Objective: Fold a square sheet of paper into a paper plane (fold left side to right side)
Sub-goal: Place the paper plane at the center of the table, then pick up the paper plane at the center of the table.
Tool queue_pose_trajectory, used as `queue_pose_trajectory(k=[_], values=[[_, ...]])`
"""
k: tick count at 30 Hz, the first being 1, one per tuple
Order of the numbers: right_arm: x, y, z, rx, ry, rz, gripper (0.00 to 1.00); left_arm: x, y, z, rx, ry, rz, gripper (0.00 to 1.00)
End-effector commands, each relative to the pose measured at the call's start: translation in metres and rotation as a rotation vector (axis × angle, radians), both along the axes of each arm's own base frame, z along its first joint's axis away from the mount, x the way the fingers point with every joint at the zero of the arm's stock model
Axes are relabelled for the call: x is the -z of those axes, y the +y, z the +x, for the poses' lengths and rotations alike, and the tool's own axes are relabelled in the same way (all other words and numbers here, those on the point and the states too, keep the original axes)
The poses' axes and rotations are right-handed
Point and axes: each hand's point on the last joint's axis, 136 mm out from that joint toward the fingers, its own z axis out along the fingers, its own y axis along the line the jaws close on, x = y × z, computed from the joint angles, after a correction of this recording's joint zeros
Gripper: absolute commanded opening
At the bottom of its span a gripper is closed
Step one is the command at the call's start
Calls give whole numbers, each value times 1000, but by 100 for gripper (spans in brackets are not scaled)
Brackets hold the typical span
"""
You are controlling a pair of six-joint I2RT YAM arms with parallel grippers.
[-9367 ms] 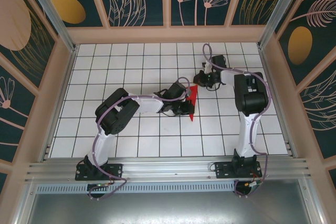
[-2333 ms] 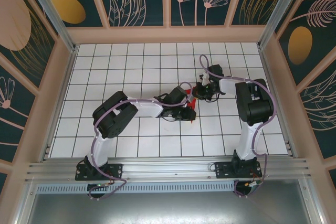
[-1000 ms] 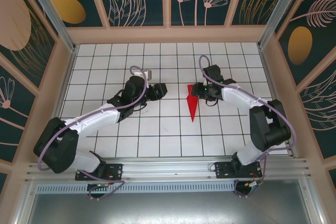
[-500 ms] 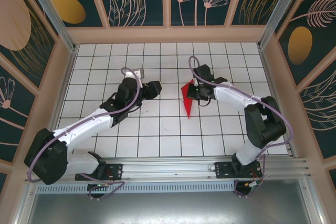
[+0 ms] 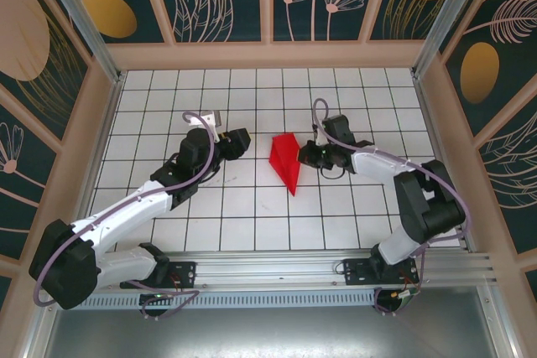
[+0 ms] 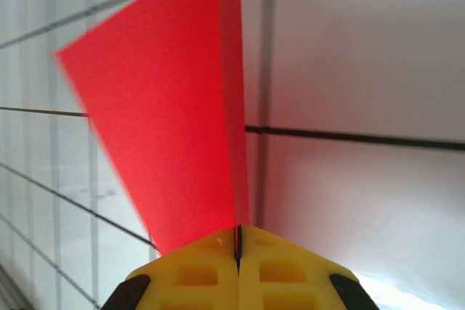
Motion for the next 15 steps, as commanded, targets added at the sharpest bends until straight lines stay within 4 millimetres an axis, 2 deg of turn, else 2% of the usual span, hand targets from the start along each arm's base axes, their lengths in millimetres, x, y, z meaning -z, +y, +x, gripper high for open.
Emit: queue_pose_trajectory(k=[1,6,9,12,15], values=[[8,-6,5,16,-15,-21,9,5,6,-1,-8,4,32,68],[6,-35,4,64,-25,-198,35,3,11,-1,-26,-3,49,75],[-15,-52,4,86,-62,-360,47,-1,16,-2,-43,-18,62,78],[-43,-44,-3,47,-108,-452,53,-7,20,-2,-59,-37,67,83],[-44,-23,-17,3,-91,-435,57,-12,23,-2,-69,-53,67,87]])
